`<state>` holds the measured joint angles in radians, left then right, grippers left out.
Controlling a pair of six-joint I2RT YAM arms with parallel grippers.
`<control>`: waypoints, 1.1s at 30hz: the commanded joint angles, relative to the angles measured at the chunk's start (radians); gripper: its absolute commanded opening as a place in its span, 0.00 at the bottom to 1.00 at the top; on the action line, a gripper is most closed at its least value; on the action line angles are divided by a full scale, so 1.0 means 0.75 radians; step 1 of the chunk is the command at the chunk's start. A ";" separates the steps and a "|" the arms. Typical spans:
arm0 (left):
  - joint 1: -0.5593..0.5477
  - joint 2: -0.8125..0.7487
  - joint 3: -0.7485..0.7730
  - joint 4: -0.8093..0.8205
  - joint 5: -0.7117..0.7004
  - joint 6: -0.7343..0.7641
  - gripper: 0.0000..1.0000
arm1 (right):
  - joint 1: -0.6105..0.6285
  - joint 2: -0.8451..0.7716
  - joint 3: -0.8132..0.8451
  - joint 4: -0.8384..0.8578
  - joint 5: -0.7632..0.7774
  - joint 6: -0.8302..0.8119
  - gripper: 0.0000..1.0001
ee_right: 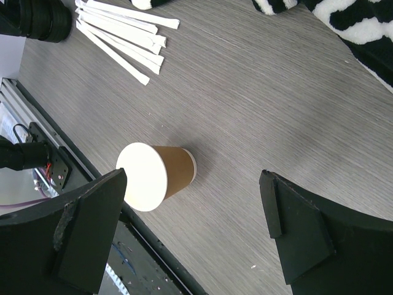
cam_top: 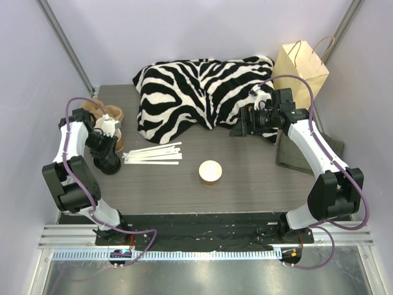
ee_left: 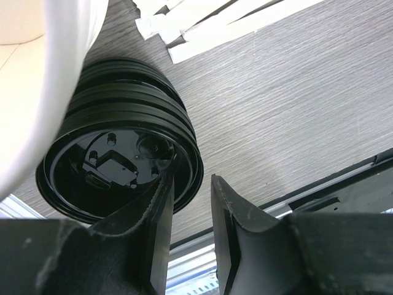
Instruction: Pack the takeout coffee
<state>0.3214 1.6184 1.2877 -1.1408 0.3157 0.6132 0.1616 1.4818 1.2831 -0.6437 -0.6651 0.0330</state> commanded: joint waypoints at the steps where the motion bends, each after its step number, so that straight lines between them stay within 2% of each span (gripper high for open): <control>1: -0.013 0.004 0.020 -0.015 0.039 0.021 0.35 | 0.003 -0.006 0.052 0.042 -0.017 0.009 1.00; 17: -0.024 0.008 -0.019 0.028 0.009 0.015 0.28 | 0.003 -0.008 0.050 0.040 -0.011 0.009 1.00; 21: -0.024 0.004 -0.019 0.028 0.000 0.013 0.23 | 0.003 -0.008 0.052 0.042 -0.011 0.007 1.00; 28: -0.024 -0.033 0.009 -0.017 -0.004 0.011 0.00 | 0.001 -0.008 0.054 0.042 -0.011 0.007 1.00; 33: -0.024 -0.072 0.044 -0.048 -0.012 0.011 0.00 | 0.003 -0.010 0.054 0.042 -0.013 0.007 1.00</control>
<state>0.3077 1.6207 1.2755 -1.1446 0.3111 0.6113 0.1616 1.4818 1.2831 -0.6434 -0.6651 0.0330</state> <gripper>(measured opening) 0.014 0.996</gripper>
